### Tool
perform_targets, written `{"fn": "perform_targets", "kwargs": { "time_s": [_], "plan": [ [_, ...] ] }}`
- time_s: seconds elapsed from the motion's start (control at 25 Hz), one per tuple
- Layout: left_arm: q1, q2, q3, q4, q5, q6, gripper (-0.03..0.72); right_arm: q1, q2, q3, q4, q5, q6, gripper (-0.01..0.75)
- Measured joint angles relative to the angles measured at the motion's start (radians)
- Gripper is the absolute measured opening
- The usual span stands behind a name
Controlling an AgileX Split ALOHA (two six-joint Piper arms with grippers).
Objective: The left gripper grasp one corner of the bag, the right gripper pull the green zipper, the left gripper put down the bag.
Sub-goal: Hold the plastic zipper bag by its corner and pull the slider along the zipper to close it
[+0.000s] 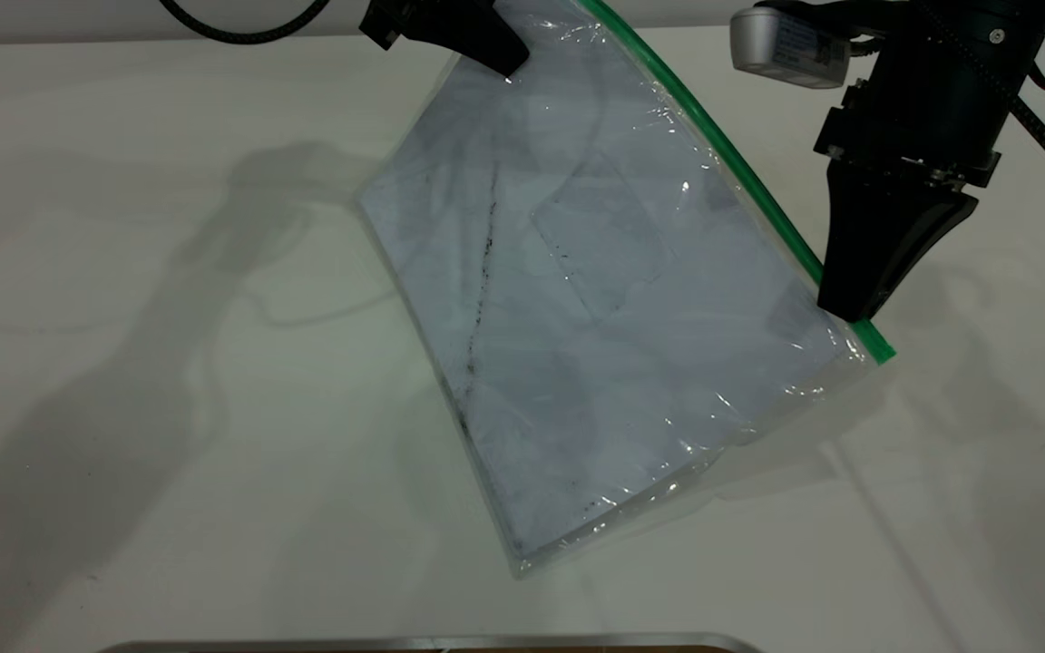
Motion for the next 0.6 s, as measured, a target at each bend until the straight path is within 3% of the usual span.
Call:
{"fn": "perform_targets", "kwargs": {
  "time_s": [0.6],
  "plan": [
    [0.023,0.0,0.0,0.049,-0.001,-0.032,0.052,0.0,0.0,0.0,-0.036,0.002,0.038,0.062]
  ]
}}
